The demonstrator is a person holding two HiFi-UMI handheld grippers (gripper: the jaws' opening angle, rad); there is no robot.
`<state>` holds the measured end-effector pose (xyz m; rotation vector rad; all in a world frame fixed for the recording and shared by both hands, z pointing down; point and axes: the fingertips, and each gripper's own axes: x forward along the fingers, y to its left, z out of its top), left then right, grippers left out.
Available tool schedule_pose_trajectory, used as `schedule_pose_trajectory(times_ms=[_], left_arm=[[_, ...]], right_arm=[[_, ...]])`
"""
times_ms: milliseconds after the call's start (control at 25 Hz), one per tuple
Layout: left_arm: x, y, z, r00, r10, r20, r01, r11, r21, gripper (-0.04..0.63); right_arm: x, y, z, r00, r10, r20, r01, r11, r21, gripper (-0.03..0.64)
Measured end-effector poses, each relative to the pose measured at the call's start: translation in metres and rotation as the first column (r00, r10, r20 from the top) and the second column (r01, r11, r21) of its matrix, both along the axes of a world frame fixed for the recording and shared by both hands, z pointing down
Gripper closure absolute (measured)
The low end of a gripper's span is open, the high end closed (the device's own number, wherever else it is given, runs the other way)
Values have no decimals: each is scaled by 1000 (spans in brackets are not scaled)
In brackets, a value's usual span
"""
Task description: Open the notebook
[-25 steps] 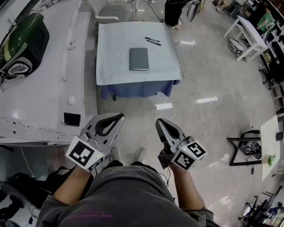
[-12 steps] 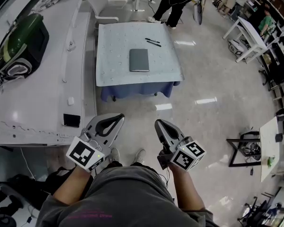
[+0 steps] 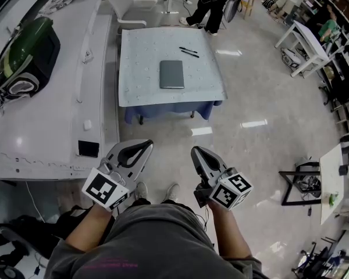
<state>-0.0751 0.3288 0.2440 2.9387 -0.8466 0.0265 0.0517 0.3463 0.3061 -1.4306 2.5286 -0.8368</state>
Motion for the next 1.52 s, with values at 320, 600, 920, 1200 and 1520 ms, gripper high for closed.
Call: schedule_pose_trajectory(times_ms=[320, 600, 920, 1200, 1520], left_arm=[[2, -3, 2, 1000, 2, 0, -2, 1000, -4, 594], [4, -4, 2, 1000, 0, -6, 0, 1000, -1, 594], [6, -3, 5, 1000, 6, 1, -6, 1000, -9, 548], [7, -2, 7, 1000, 7, 6, -7, 1000, -15, 517], [7, -2, 8, 1000, -5, 7, 5, 1000, -11, 485]], right_arm=[[2, -3, 2, 1000, 8, -4, -8, 1000, -8, 615], [3, -3, 6, 1000, 8, -12, -8, 1000, -15, 615], [3, -1, 7, 1000, 0, -8, 0, 1000, -14, 615], [5, -1, 6, 1000, 10, -4, -10, 1000, -19, 615], [5, 2, 10, 1000, 6, -4, -6, 1000, -24, 615]])
